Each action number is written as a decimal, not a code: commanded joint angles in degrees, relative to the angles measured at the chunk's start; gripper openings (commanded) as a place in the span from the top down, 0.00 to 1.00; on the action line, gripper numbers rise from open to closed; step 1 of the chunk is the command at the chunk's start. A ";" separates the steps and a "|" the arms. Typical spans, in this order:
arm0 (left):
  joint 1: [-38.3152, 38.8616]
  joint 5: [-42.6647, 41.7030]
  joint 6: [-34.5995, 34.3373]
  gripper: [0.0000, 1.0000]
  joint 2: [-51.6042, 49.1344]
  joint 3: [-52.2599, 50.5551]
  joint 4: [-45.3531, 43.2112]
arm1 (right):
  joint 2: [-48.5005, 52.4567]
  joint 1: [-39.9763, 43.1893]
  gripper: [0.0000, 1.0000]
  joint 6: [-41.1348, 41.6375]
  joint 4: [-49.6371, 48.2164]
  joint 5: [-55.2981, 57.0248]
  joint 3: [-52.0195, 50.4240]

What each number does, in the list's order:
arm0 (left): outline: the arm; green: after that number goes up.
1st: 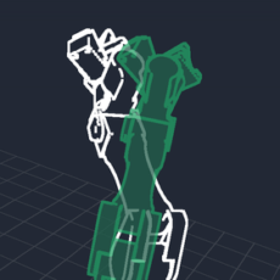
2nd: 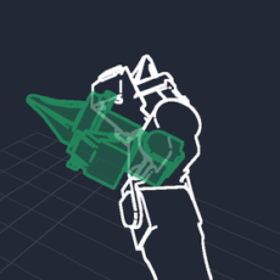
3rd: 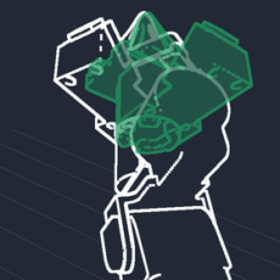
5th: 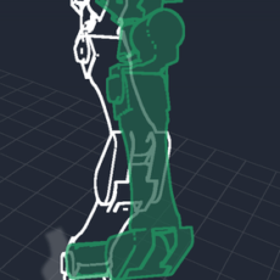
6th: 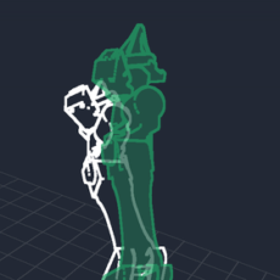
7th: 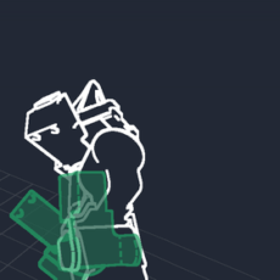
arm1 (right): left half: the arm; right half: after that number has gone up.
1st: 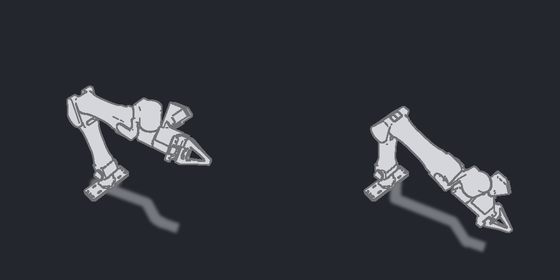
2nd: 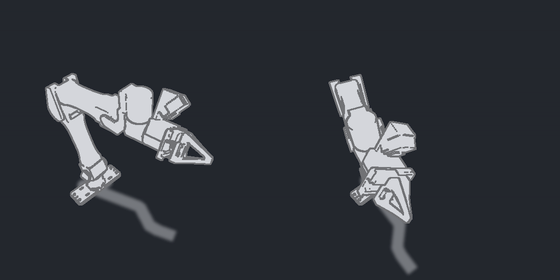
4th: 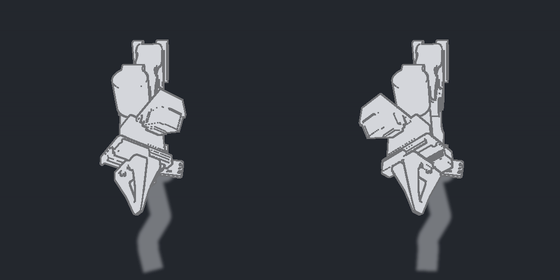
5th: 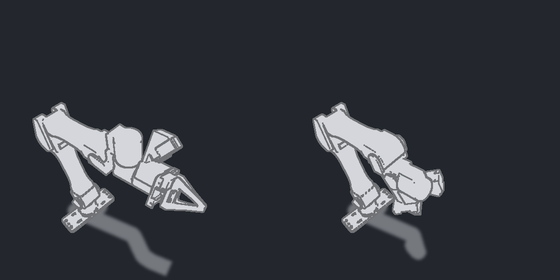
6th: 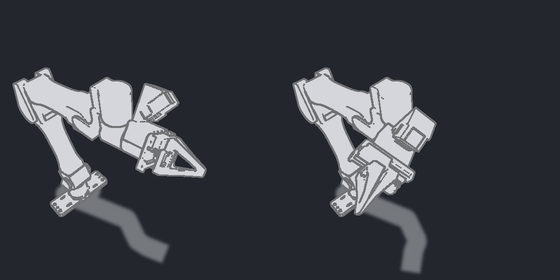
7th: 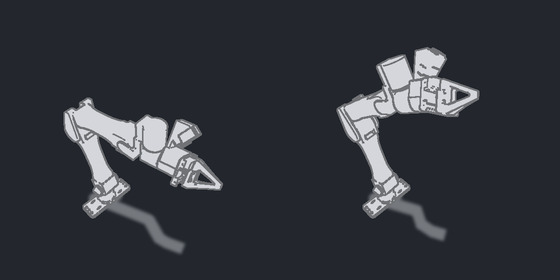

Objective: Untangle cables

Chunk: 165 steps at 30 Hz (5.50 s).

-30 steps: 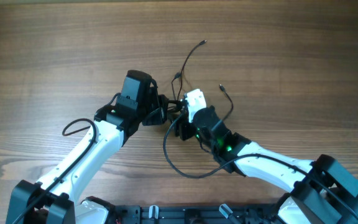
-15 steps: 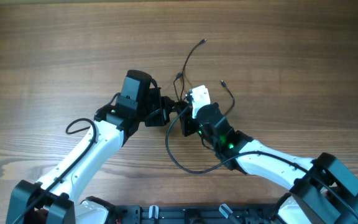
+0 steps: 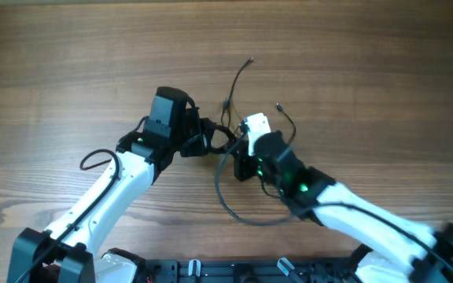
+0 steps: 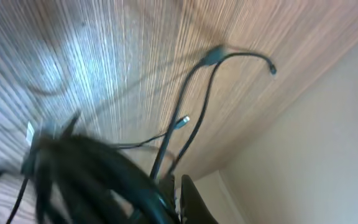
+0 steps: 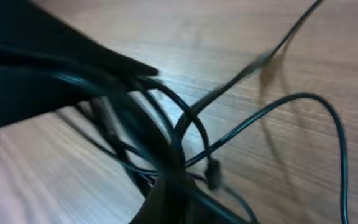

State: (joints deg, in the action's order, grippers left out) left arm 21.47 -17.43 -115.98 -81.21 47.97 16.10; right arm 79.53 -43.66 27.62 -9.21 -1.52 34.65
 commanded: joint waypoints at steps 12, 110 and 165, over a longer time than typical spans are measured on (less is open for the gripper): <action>-5.35 11.19 -7.28 0.96 0.22 0.72 0.31 | -24.20 0.20 0.93 3.06 24.00 16.94 -0.04; -3.98 -8.26 33.68 0.96 1.29 0.72 -33.18 | -7.32 18.25 0.96 -17.14 37.73 -30.75 4.24; -7.76 -63.17 88.32 0.96 7.41 3.65 -21.97 | -14.78 18.23 0.00 -30.62 26.64 -40.28 6.97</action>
State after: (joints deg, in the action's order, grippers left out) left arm 13.52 -80.88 -25.63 -75.24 50.35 -5.63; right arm 60.16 -25.65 0.05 21.19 -27.16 40.66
